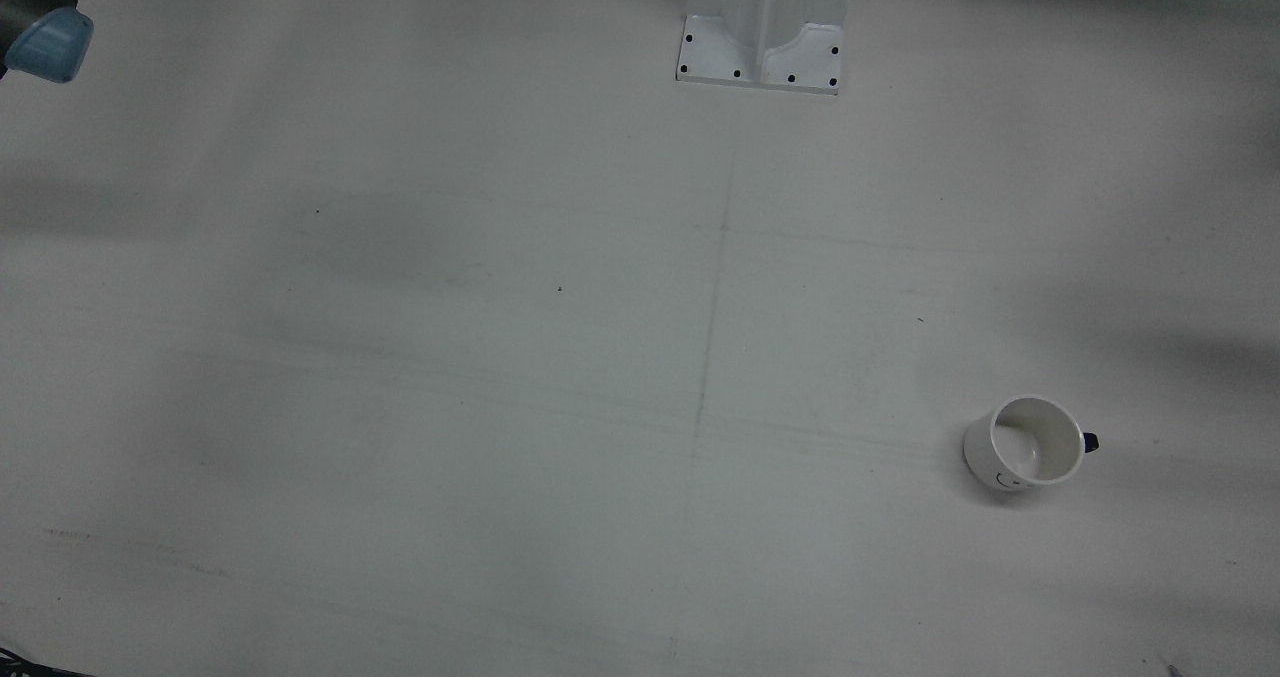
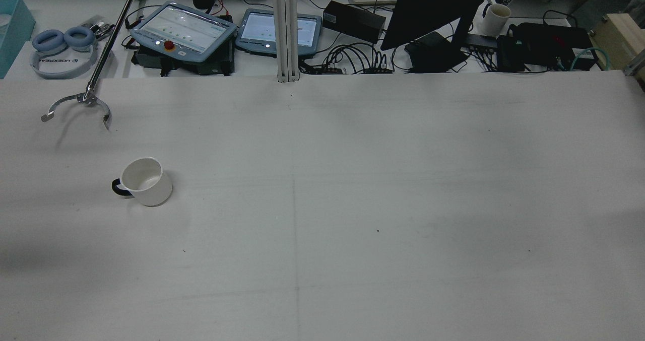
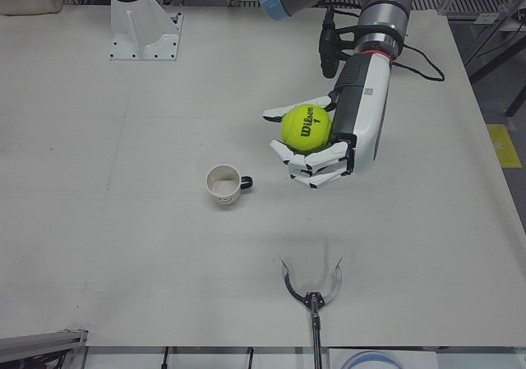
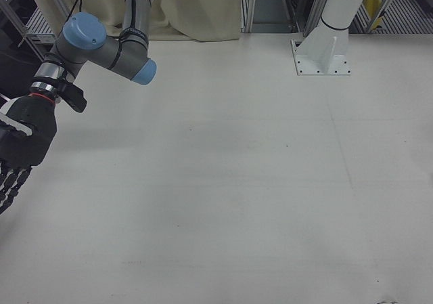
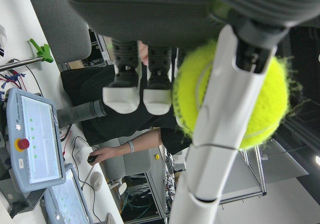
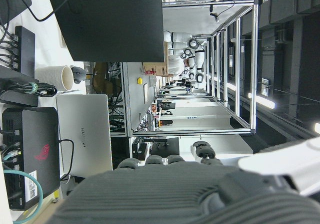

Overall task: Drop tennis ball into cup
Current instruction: 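Carry the tennis ball in the left hand toward the white mug, then position the left hand with the ball above the white mug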

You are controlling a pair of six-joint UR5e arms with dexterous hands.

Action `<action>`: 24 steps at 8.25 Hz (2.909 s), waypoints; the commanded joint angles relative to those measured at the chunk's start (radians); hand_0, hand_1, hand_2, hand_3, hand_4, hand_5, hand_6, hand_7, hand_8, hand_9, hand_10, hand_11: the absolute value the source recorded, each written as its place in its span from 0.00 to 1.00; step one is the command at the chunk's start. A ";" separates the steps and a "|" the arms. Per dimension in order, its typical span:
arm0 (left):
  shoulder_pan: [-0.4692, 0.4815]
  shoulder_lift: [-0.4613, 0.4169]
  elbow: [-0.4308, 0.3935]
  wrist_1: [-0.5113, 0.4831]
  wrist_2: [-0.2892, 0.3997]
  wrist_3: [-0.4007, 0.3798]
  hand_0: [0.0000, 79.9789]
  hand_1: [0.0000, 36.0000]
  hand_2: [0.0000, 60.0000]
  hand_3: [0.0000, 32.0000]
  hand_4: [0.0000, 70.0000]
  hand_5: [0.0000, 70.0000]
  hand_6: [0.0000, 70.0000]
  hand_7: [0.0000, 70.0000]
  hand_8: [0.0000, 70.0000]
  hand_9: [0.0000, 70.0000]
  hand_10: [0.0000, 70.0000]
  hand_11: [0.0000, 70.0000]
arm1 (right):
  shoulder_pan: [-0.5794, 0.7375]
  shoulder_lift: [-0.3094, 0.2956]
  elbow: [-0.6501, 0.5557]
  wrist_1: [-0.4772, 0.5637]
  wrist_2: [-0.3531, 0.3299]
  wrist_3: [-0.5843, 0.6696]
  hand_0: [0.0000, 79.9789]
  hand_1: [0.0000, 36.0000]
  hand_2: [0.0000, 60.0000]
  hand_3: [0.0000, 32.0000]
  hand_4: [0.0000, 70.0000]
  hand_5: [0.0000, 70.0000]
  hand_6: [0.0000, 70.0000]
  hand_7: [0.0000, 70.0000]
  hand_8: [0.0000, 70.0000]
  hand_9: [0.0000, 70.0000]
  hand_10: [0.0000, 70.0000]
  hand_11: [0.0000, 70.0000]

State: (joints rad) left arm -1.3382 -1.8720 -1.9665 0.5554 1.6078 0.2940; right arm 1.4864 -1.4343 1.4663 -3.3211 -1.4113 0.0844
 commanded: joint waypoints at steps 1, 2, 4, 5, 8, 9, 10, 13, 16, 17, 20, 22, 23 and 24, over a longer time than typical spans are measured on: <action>0.046 -0.002 -0.026 -0.005 0.003 0.004 1.00 0.99 0.11 0.00 0.87 0.47 1.00 1.00 0.90 1.00 0.77 1.00 | 0.000 0.000 0.000 0.000 0.000 0.000 0.00 0.00 0.00 0.00 0.00 0.00 0.00 0.00 0.00 0.00 0.00 0.00; 0.118 -0.006 -0.026 -0.014 0.001 0.002 1.00 0.86 0.24 0.00 0.85 0.47 1.00 1.00 0.89 1.00 0.71 1.00 | 0.000 0.000 0.000 0.000 0.000 0.000 0.00 0.00 0.00 0.00 0.00 0.00 0.00 0.00 0.00 0.00 0.00 0.00; 0.224 -0.012 -0.019 -0.020 -0.015 0.007 1.00 0.86 0.41 0.00 0.80 0.39 1.00 1.00 0.92 1.00 0.31 0.47 | 0.000 0.000 -0.001 0.000 0.000 0.000 0.00 0.00 0.00 0.00 0.00 0.00 0.00 0.00 0.00 0.00 0.00 0.00; 0.231 -0.006 -0.018 -0.020 -0.032 0.010 1.00 0.84 0.42 0.00 0.79 0.32 1.00 1.00 0.94 1.00 0.16 0.26 | 0.000 0.000 -0.001 0.000 0.000 0.000 0.00 0.00 0.00 0.00 0.00 0.00 0.00 0.00 0.00 0.00 0.00 0.00; 0.235 0.002 -0.026 -0.025 -0.032 0.010 0.93 0.77 0.49 0.00 0.74 0.35 1.00 1.00 0.90 1.00 0.13 0.21 | 0.000 0.000 -0.001 0.000 0.000 0.000 0.00 0.00 0.00 0.00 0.00 0.00 0.00 0.00 0.00 0.00 0.00 0.00; 0.250 0.014 -0.026 -0.038 -0.031 0.013 0.86 0.74 0.47 0.00 0.71 0.32 1.00 1.00 0.89 1.00 0.13 0.21 | 0.000 0.000 -0.001 0.000 0.000 0.000 0.00 0.00 0.00 0.00 0.00 0.00 0.00 0.00 0.00 0.00 0.00 0.00; 0.269 0.031 -0.028 -0.058 -0.031 0.013 0.82 0.75 0.45 0.00 0.71 0.28 0.95 1.00 0.86 1.00 0.13 0.21 | 0.000 0.000 -0.001 0.000 0.000 0.000 0.00 0.00 0.00 0.00 0.00 0.00 0.00 0.00 0.00 0.00 0.00 0.00; 0.339 0.028 -0.034 -0.066 -0.035 0.014 0.83 0.79 0.47 0.00 0.73 0.25 0.87 1.00 0.85 1.00 0.13 0.21 | 0.000 0.000 -0.001 0.000 0.000 0.000 0.00 0.00 0.00 0.00 0.00 0.00 0.00 0.00 0.00 0.00 0.00 0.00; 0.346 0.025 -0.025 -0.068 -0.057 0.014 0.80 0.73 0.49 0.00 0.73 0.30 1.00 1.00 0.87 1.00 0.13 0.21 | 0.000 0.000 -0.001 0.000 0.000 0.000 0.00 0.00 0.00 0.00 0.00 0.00 0.00 0.00 0.00 0.00 0.00 0.00; 0.347 0.027 -0.025 -0.068 -0.058 0.016 0.80 0.75 0.48 0.00 0.72 0.26 0.99 1.00 0.87 1.00 0.14 0.21 | 0.000 0.000 -0.001 0.000 0.000 0.000 0.00 0.00 0.00 0.00 0.00 0.00 0.00 0.00 0.00 0.00 0.00 0.00; 0.373 0.033 -0.023 -0.072 -0.069 0.017 0.70 0.57 0.40 0.00 0.62 0.23 0.88 1.00 0.75 1.00 0.11 0.17 | 0.000 0.000 -0.001 0.000 0.000 0.000 0.00 0.00 0.00 0.00 0.00 0.00 0.00 0.00 0.00 0.00 0.00 0.00; 0.376 0.033 -0.023 -0.103 -0.069 0.016 0.75 0.64 0.00 0.00 0.30 0.08 0.11 0.54 0.05 0.17 0.00 0.02 | 0.000 0.000 -0.001 0.000 0.000 0.000 0.00 0.00 0.00 0.00 0.00 0.00 0.00 0.00 0.00 0.00 0.00 0.00; 0.375 0.033 -0.023 -0.103 -0.069 0.016 0.77 0.74 0.00 0.00 0.19 0.06 0.04 0.36 0.00 0.05 0.00 0.00 | 0.000 0.000 -0.001 0.000 0.000 0.000 0.00 0.00 0.00 0.00 0.00 0.00 0.00 0.00 0.00 0.00 0.00 0.00; 0.375 0.037 -0.023 -0.104 -0.069 0.016 0.77 0.75 0.00 0.00 0.17 0.06 0.02 0.35 0.00 0.05 0.00 0.00 | 0.000 0.000 -0.001 0.000 0.000 0.000 0.00 0.00 0.00 0.00 0.00 0.00 0.00 0.00 0.00 0.00 0.00 0.00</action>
State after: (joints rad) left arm -0.9635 -1.8395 -1.9895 0.4585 1.5391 0.3103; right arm 1.4864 -1.4343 1.4650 -3.3211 -1.4113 0.0843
